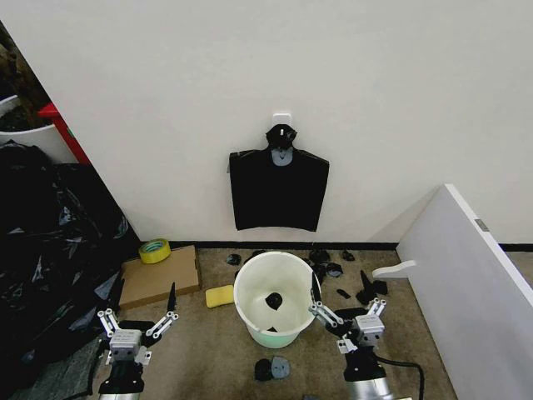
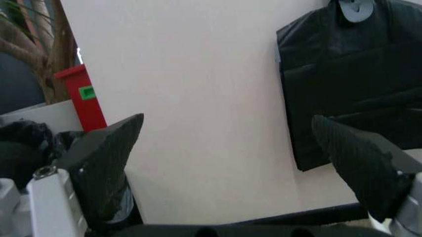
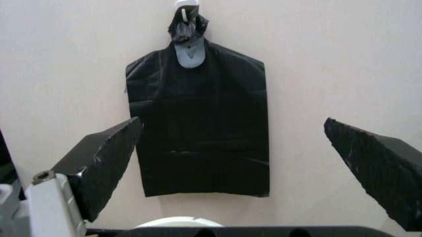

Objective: Place the garbage bag over the trash bin.

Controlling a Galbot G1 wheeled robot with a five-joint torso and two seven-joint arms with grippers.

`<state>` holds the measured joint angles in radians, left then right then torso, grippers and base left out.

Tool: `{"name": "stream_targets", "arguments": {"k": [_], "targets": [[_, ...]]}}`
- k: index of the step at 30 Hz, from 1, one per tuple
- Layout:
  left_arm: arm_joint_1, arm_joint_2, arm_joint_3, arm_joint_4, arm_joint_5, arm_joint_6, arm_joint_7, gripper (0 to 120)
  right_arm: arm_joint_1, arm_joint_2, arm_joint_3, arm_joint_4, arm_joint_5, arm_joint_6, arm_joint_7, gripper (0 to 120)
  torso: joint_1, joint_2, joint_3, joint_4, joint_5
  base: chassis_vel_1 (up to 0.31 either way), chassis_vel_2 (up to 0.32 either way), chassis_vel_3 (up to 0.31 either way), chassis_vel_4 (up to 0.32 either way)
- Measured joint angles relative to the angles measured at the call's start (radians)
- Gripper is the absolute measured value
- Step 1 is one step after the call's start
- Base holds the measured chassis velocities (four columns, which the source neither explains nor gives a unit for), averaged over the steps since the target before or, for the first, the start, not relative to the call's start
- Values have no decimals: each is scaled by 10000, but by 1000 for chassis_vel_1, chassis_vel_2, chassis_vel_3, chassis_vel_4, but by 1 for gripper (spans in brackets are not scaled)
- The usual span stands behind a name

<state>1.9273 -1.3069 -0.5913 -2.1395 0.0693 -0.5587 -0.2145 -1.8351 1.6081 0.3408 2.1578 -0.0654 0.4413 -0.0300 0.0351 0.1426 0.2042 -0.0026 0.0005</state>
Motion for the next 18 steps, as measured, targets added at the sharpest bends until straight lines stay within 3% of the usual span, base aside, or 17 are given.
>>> {"name": "stream_targets", "arguments": {"k": [18], "targets": [[619,-108,-79,-174,141,-312,332,100,238,-13,47,-264,463,-105,52,100,0,0,0,1,5,0,0,0,0]]}}
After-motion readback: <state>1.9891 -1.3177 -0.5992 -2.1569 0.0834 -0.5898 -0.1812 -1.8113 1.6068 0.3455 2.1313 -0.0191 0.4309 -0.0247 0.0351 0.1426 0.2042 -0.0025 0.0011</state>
